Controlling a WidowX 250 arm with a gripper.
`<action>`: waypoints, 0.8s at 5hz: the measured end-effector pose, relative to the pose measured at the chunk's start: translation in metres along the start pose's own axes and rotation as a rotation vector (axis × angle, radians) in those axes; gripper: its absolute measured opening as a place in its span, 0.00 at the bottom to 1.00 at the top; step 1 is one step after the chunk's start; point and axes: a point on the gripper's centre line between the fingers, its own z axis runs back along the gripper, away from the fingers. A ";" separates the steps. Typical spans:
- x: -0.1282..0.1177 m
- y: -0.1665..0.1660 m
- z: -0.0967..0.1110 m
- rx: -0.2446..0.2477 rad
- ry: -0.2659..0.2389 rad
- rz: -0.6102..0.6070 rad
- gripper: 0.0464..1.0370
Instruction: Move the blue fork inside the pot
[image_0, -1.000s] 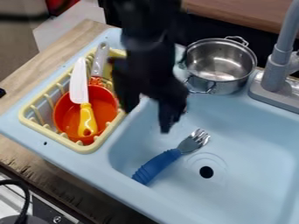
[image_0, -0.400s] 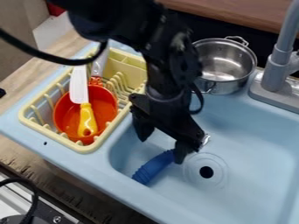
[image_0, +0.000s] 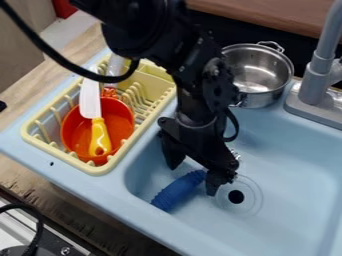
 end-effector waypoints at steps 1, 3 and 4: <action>0.000 0.002 -0.002 -0.086 0.016 0.029 0.96; 0.000 0.001 -0.007 -0.052 -0.035 0.018 0.64; -0.001 0.001 -0.007 -0.031 -0.033 -0.006 0.36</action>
